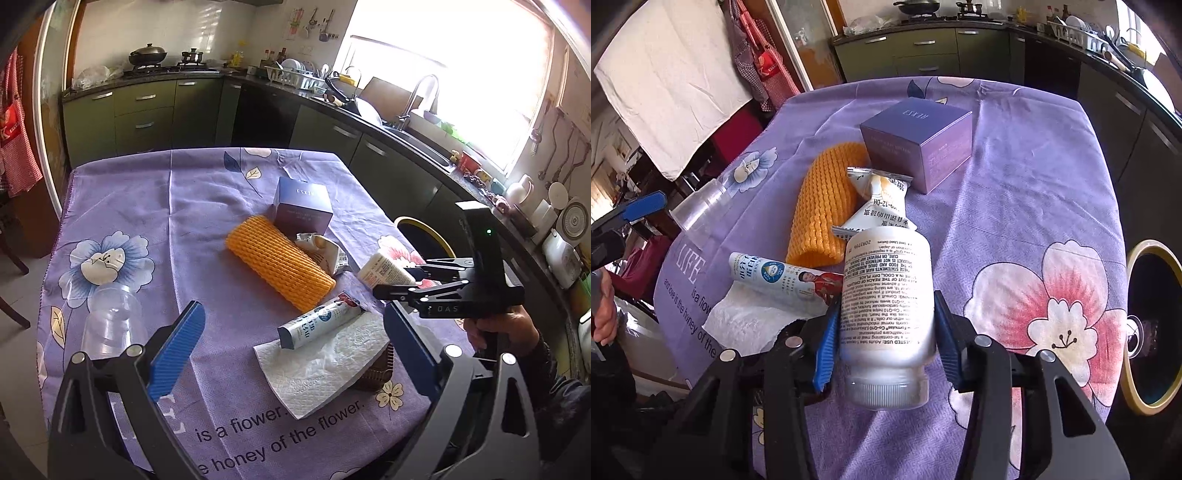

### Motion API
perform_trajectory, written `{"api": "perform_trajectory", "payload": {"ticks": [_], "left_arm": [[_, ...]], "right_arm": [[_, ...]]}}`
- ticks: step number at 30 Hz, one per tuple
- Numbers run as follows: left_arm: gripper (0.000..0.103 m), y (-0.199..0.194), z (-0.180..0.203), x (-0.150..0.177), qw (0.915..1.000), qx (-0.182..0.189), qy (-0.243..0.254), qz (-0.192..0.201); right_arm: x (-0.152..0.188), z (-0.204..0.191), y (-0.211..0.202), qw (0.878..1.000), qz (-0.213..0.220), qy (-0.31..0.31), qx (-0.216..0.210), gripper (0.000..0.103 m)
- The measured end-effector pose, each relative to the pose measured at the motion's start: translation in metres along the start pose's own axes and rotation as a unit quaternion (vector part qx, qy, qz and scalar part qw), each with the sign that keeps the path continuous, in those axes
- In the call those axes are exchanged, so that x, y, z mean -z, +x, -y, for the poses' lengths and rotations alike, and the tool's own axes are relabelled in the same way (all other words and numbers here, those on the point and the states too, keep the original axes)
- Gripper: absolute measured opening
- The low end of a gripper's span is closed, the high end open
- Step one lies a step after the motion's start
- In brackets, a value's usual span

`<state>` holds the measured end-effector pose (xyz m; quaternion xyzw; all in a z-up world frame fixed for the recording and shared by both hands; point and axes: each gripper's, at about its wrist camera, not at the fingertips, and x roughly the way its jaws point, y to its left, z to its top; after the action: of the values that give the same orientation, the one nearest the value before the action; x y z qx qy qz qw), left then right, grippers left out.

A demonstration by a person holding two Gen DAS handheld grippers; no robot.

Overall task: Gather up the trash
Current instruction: 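Grasp the white lotion bottle on the table with the right gripper, then carry the lotion bottle over the trash bin and open the right gripper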

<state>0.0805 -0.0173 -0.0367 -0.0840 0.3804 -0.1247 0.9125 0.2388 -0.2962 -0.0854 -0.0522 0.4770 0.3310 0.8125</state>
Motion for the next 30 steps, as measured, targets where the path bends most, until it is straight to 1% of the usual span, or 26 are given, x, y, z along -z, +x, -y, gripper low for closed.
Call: {"api": "perform_trajectory", "payload": {"ticks": [4,6,9,12,15,18,23,28,29,30], "left_arm": [[0.093,0.0,-0.001,0.0,1.0,0.0,0.0,0.001],[0.093,0.001,0.0,0.0,1.0,0.001,0.002,0.0],[0.093,0.002,0.002,0.0,1.0,0.001,0.005,-0.003],[0.093,0.002,0.003,0.0,1.0,0.0,0.006,-0.004],[0.093,0.003,0.005,-0.001,1.0,-0.001,0.007,-0.005],[0.093,0.004,0.007,-0.002,0.9999,-0.001,0.01,-0.007],[0.093,0.007,0.013,-0.004,0.9998,-0.001,0.017,-0.011],[0.093,0.01,0.018,-0.005,0.9996,-0.002,0.023,-0.018],[0.093,0.011,0.019,-0.005,0.9995,-0.001,0.024,-0.02],[0.093,0.012,0.02,-0.005,0.9995,0.001,0.025,-0.021]], "right_arm": [[0.001,0.017,-0.021,1.0,0.017,0.025,-0.002,0.047],[0.001,0.031,-0.034,0.999,0.03,0.04,0.012,0.047],[0.002,0.062,-0.053,0.995,0.049,0.077,0.029,0.047],[0.005,0.103,-0.072,0.989,0.067,0.119,0.065,0.047],[0.012,0.151,-0.085,0.977,0.076,0.167,0.106,0.047],[0.02,0.199,-0.087,0.965,0.067,0.21,0.141,0.047],[0.03,0.262,-0.069,0.95,0.03,0.249,0.189,0.047],[0.031,0.305,-0.044,0.939,-0.001,0.271,0.211,0.047],[0.029,0.312,-0.041,0.937,-0.002,0.272,0.219,0.054],[0.028,0.317,-0.039,0.934,-0.002,0.272,0.23,0.068]]}}
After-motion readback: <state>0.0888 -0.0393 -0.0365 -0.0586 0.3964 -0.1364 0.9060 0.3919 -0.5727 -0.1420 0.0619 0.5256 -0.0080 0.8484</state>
